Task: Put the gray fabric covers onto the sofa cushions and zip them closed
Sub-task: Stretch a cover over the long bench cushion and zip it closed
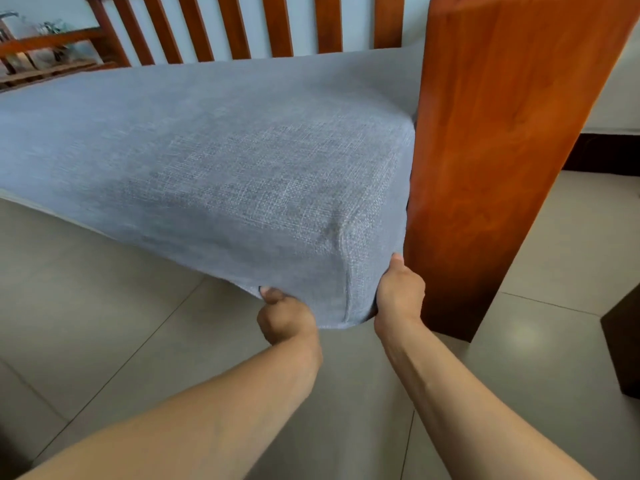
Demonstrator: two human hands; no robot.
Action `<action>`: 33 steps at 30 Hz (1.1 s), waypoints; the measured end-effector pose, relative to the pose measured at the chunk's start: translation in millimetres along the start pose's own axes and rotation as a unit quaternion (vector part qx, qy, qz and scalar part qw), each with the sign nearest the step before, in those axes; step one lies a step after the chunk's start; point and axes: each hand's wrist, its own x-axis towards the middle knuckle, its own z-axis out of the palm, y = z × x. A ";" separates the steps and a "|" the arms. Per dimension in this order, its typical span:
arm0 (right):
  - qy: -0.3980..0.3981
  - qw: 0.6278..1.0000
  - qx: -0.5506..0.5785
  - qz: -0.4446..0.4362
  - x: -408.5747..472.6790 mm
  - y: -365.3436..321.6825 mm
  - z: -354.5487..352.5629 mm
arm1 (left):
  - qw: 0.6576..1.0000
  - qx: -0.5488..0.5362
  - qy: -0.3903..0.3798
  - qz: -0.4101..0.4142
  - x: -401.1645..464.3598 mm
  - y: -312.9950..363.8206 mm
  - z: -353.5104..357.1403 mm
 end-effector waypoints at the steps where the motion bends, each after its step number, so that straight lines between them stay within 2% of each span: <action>1: 0.005 1.000 -0.010 -0.006 1.6 6.3 2.2 | 1.000 0.022 0.001 0.017 2.4 -7.5 -1.9; 3: 0.019 0.999 -0.028 -0.011 1.9 10.3 2.8 | 0.999 0.033 -0.009 0.032 2.7 -13.3 -4.1; 7: 0.039 0.997 -0.064 -0.019 -0.8 5.1 0.5 | 0.999 0.024 -0.020 0.005 0.5 -7.4 -4.6; 10: 0.041 0.986 -0.139 -0.080 -7.1 1.1 -6.8 | 0.999 -0.011 -0.030 -0.036 3.2 2.0 -10.9; 12: 0.036 0.971 -0.205 -0.120 -19.5 -3.1 -14.6 | 0.992 -0.077 -0.034 -0.091 5.8 14.4 -16.0; 15: 0.028 0.931 -0.265 -0.249 -46.3 -19.3 -26.5 | 0.975 -0.181 -0.044 -0.124 17.2 46.1 -28.0; 20: 0.001 0.874 -0.222 -0.432 -94.5 -64.4 -22.8 | 0.958 -0.268 -0.051 -0.091 56.7 86.5 -45.5; 24: 0.015 0.789 -0.245 -0.563 -105.2 -77.7 -7.7 | 0.935 -0.333 -0.078 -0.089 69.5 103.3 -50.9; 27: 0.029 0.723 -0.344 -0.599 -106.4 -80.5 8.9 | 0.927 -0.353 -0.078 -0.101 65.5 105.0 -52.5; 30: 0.047 0.656 -0.400 -0.638 -106.0 -80.0 20.2 | 0.928 -0.352 -0.051 -0.107 62.4 97.8 -58.7; 33: 0.016 0.586 -0.475 -0.656 -106.4 -75.6 26.5 | 0.946 -0.306 0.017 -0.109 67.9 75.1 -65.1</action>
